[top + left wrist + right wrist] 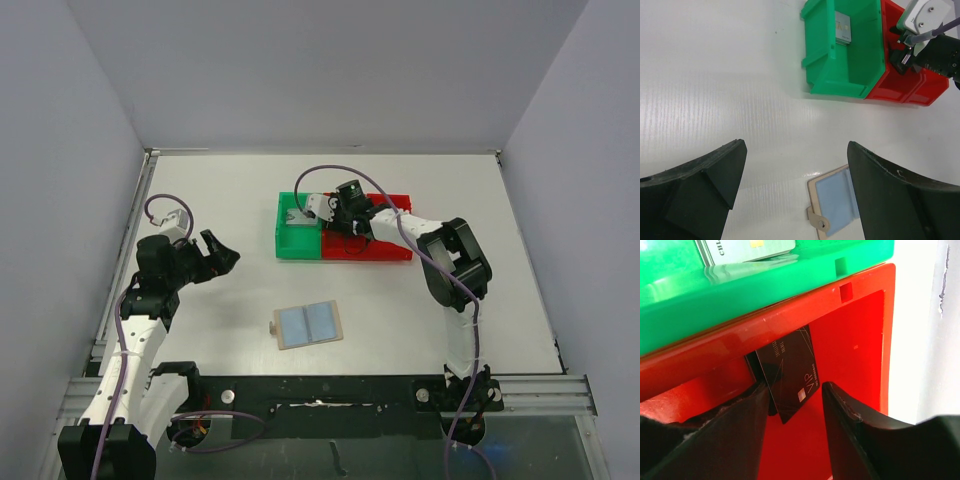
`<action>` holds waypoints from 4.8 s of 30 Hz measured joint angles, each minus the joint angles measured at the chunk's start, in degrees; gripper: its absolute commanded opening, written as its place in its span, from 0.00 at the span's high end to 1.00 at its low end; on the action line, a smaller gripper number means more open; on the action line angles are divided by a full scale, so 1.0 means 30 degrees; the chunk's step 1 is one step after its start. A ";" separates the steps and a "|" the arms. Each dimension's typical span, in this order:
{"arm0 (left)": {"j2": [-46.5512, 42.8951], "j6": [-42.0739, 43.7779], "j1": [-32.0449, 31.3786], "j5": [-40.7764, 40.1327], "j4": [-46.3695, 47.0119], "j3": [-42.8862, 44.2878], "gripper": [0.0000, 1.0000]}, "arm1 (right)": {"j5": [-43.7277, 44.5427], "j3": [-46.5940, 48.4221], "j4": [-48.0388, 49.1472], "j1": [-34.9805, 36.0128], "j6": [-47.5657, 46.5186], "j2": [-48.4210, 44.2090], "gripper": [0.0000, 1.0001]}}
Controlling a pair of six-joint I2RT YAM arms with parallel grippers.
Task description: Take the credit cards out of the card holder
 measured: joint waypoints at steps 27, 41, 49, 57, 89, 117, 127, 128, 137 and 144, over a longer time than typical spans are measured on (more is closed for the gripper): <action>0.0080 0.0000 -0.0029 0.0255 0.0160 0.0000 0.19 | 0.0015 -0.2382 0.2820 -0.0219 0.4073 -0.4969 0.01; 0.0590 -0.0321 -0.0270 0.0816 0.0816 -0.0168 0.14 | 0.2047 -0.9566 0.6069 -0.0328 1.8775 -1.5642 0.02; 0.0583 -0.2339 -0.1494 0.3687 0.2426 -0.0539 0.18 | -0.0248 -1.4302 0.3854 -0.0503 2.7838 -1.7770 0.02; 0.1792 -0.4087 -1.2305 0.0160 0.3133 -0.0146 0.33 | -0.1770 -1.6757 0.3461 0.1851 3.2698 -1.8003 0.01; 0.6579 -0.8954 -1.5380 -0.7621 -0.1734 -0.0998 0.47 | -0.0962 -1.5096 0.2157 0.6798 3.6836 -1.3092 0.46; 0.7104 -0.8233 -1.5271 -0.7053 -0.0736 -0.1610 0.73 | -0.3708 -1.3478 0.1872 0.6805 3.6086 -1.0433 0.75; 0.7104 -0.8204 -1.5271 -0.6958 -0.0721 -0.1625 0.76 | -0.4189 -1.3478 0.2346 0.6805 3.5933 -1.0462 0.69; 0.7104 -0.8204 -1.5271 -0.6958 -0.0721 -0.1625 0.77 | -0.4430 -1.3478 0.2514 0.6790 3.5889 -1.0462 0.68; 0.5595 -0.8874 -1.5271 -0.8109 -0.1552 -0.1625 0.66 | -0.8233 -1.1169 0.4925 0.7045 3.5212 -0.8007 0.62; 0.1515 -1.0047 -1.5263 -0.9901 -0.3016 -0.1967 0.59 | -0.8218 -1.1307 0.4852 0.7169 3.4993 -0.8429 0.52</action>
